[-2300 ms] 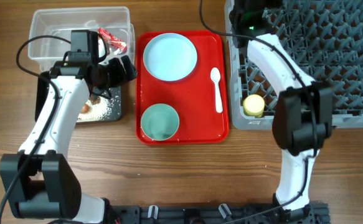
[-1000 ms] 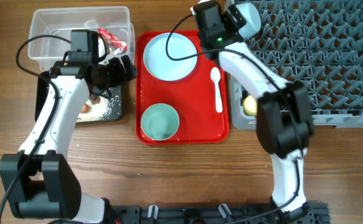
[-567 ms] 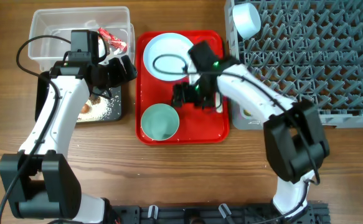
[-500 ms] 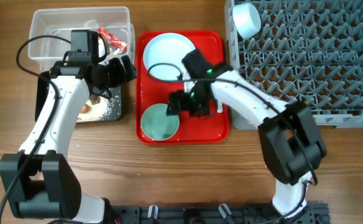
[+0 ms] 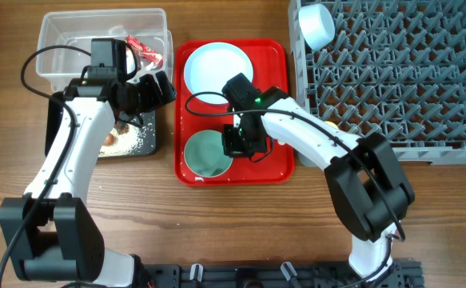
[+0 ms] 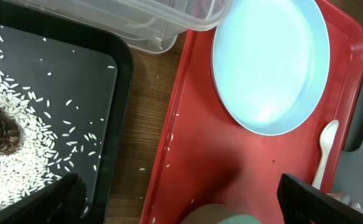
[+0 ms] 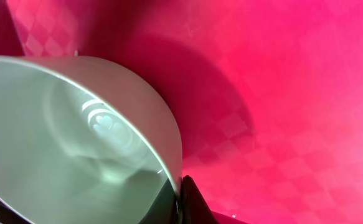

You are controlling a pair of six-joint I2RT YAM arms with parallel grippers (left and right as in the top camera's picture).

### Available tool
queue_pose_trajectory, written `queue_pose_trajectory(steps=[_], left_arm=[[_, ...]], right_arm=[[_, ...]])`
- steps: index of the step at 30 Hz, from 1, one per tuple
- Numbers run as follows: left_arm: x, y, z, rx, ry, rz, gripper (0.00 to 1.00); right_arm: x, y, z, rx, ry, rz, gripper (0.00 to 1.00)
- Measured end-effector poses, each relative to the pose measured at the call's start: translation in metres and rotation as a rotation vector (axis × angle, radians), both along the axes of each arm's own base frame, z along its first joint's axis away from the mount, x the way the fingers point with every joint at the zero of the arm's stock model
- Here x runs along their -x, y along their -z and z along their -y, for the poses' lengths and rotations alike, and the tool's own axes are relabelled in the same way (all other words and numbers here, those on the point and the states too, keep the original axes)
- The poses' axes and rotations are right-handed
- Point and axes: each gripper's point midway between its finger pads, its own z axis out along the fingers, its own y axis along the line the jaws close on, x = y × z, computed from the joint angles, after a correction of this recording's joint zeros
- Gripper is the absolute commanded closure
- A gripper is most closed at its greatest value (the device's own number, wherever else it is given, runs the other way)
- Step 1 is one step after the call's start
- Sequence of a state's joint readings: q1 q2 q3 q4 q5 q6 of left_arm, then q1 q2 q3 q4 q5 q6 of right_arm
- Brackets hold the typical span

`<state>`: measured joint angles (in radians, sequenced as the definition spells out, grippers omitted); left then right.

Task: Sort waste into correct bins and load items into the dishwasher rack
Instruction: 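Carry the green bowl right and place it in the rack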

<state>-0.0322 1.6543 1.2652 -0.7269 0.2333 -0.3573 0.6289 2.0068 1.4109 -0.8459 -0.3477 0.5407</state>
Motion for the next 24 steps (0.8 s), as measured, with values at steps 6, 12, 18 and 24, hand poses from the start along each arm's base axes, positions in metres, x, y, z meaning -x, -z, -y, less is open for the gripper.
queue_pose_trajectory(steps=[6,12,18,24], left_arm=[[0.000,0.000,0.000,0.000,0.000,0.000,0.00],[0.000,0.000,0.000,0.000,0.000,0.000,0.00],[0.000,0.000,0.000,0.000,0.000,-0.001,0.00],[0.000,0.000,0.000,0.000,0.000,0.000,0.00]], right_arm=[[-0.043,-0.039,0.026,0.074,-0.045,0.190,0.96],[-0.108,-0.203,0.186,0.520,0.319,0.790,0.96],[-0.120,-0.262,0.262,1.184,0.274,0.968,0.96],[-0.143,-0.203,0.258,1.459,-0.253,0.698,0.96]])
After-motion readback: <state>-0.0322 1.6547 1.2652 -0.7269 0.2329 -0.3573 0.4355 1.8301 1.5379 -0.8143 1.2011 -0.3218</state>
